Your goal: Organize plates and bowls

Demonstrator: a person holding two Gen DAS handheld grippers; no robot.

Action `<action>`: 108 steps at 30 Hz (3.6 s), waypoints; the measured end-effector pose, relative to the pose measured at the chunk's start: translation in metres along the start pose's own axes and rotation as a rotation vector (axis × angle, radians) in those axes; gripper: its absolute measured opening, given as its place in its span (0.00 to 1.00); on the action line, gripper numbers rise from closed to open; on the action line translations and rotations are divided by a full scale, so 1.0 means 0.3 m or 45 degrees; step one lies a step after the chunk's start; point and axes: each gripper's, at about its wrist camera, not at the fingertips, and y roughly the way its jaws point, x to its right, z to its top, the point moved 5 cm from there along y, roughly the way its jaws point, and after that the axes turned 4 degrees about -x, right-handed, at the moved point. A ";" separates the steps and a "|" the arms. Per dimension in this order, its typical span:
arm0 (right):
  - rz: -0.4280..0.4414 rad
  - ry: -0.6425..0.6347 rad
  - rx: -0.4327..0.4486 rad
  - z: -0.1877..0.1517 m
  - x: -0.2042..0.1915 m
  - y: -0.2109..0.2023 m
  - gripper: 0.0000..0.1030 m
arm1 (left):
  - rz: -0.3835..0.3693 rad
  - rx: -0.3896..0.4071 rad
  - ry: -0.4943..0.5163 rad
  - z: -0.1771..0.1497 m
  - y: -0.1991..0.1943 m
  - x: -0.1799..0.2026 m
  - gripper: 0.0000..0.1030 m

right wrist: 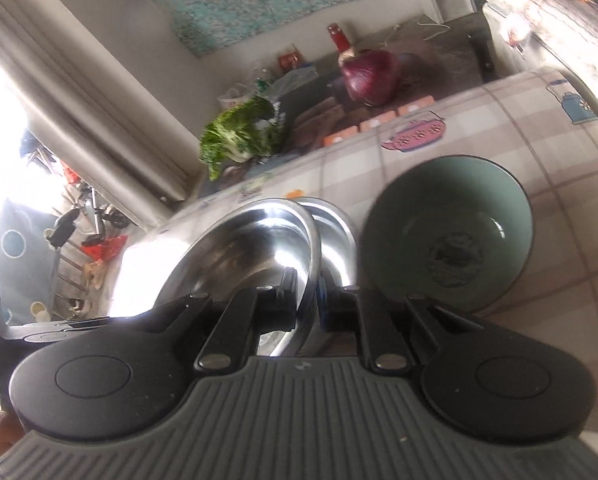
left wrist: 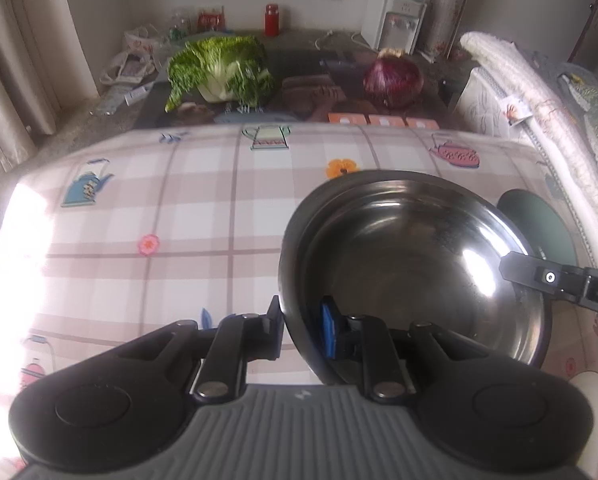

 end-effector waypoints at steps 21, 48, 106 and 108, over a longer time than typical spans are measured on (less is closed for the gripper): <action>-0.013 -0.052 -0.005 0.003 -0.026 0.058 0.48 | 0.036 0.077 0.011 -0.013 -0.052 -0.045 0.39; -0.014 -0.027 0.137 -0.069 0.037 -0.260 0.61 | -0.161 0.194 0.201 -0.182 -0.276 0.234 0.66; -0.162 0.078 -0.038 0.026 0.425 -0.103 0.15 | -0.264 0.000 -0.016 -0.080 0.023 0.556 0.24; -0.166 0.067 -0.050 -0.003 0.423 -0.126 0.15 | -0.279 -0.017 -0.001 -0.110 0.009 0.558 0.24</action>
